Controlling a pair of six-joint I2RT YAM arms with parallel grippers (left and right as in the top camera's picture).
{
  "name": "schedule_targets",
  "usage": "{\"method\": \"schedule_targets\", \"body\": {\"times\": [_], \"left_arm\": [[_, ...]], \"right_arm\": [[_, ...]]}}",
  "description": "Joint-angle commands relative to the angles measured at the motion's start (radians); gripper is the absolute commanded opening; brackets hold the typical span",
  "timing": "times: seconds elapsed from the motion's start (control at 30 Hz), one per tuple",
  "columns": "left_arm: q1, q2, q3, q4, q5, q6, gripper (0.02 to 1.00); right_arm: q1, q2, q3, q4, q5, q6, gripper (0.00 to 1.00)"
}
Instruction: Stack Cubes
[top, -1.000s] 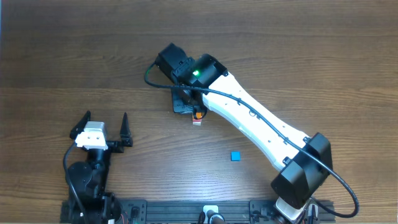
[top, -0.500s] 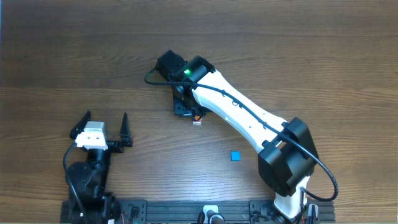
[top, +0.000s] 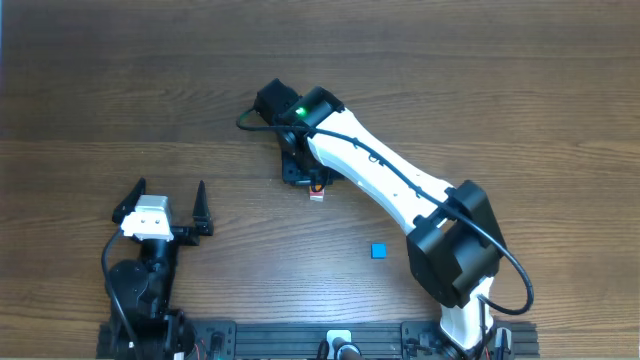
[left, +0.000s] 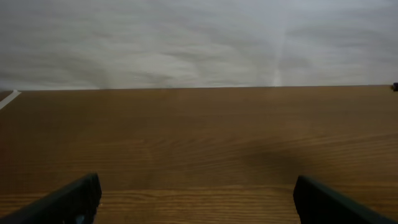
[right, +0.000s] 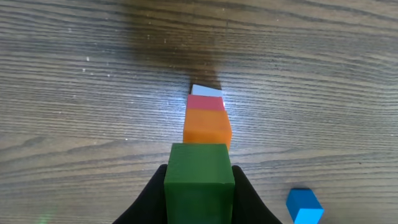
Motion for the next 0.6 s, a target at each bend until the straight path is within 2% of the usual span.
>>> {"method": "schedule_targets", "body": {"times": [0.03,0.6], "left_arm": [[-0.005,-0.007,-0.006,0.000,0.006,0.018,1.000],[-0.005,-0.007,-0.006,0.000,0.006,0.018,1.000]], "right_arm": [[-0.009,0.012,-0.013,0.002,0.005,0.023,0.012],[-0.009,0.012,-0.046,0.036,0.005,0.041,0.009]]}}
